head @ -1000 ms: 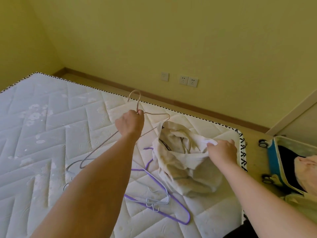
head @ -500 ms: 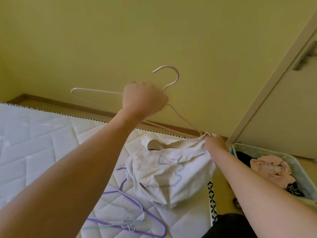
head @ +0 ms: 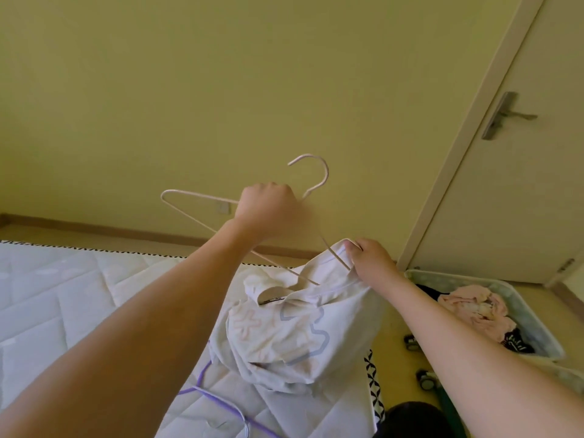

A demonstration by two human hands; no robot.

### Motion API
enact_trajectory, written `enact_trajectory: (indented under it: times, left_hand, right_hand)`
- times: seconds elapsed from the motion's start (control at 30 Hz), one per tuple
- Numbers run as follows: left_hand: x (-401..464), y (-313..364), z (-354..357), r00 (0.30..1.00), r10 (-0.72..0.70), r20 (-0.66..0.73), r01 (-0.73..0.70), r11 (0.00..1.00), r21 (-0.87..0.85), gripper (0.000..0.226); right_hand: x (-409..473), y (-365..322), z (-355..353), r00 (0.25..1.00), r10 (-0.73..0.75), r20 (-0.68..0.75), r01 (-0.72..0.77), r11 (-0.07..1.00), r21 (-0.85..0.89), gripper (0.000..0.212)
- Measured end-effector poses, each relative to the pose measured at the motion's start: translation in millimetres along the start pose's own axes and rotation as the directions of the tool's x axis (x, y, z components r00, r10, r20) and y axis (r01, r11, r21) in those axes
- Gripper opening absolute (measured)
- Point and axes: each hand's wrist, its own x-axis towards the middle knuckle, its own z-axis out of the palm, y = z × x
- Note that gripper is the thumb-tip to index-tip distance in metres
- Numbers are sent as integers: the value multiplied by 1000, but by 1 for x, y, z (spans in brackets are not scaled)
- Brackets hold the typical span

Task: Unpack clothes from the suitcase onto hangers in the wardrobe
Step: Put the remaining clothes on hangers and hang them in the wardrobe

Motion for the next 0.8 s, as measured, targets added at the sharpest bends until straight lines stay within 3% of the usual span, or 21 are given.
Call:
enact_trajectory:
  times: [0.17,0.3,0.33,0.4,0.47,0.5,0.53,0.6,0.63,0.7,0.77,0.8]
  left_hand:
    - [17,11,4,990,-67,121,86,983,-162,41]
    - [15,39,34,955,22,296,91,927,-363,54]
    - [15,37,41,962,59,266,56,912,-406,50]
    - [8,27,55,998,52,-34,-61,927,-371,28]
    - [-9,21,68,923,-47,-381,-89,939,-332,21]
    - [-19,22,75,898,-81,-432,-80,936,-342,17]
    - [-30,27,87,925,-87,-371,-58,929,-364,15]
    - [-42,35,118,993,-118,9,113,929,-351,24]
    - [-43,36,131,954,-147,260,226,925,-305,34]
    - [-38,51,155,795,-54,604,234,946,-224,53]
    - [-34,63,162,684,69,726,78,983,-167,40]
    - [-31,71,163,671,98,735,-2,991,-131,27]
  right_hand:
    - [5,-10,-12,998,-61,2,59,981,182,36]
    - [11,-22,-10,997,-70,-13,71,958,279,30]
    - [13,-17,-12,999,-45,-8,45,963,267,31]
    - [14,-1,-18,999,42,-21,-36,967,253,38]
    - [9,14,-26,992,118,-39,-105,962,252,52]
    - [5,19,-29,990,132,-55,-113,958,263,60]
    - [0,22,-33,986,150,-76,-123,951,283,63]
    - [-6,24,-40,970,209,-125,-163,937,308,68]
    - [-9,23,-43,959,246,-139,-198,936,290,70]
    - [-17,27,-55,935,311,-172,-277,940,197,71]
    - [-22,27,-63,921,339,-189,-312,937,159,73]
    - [-24,31,-72,912,353,-207,-321,931,176,72]
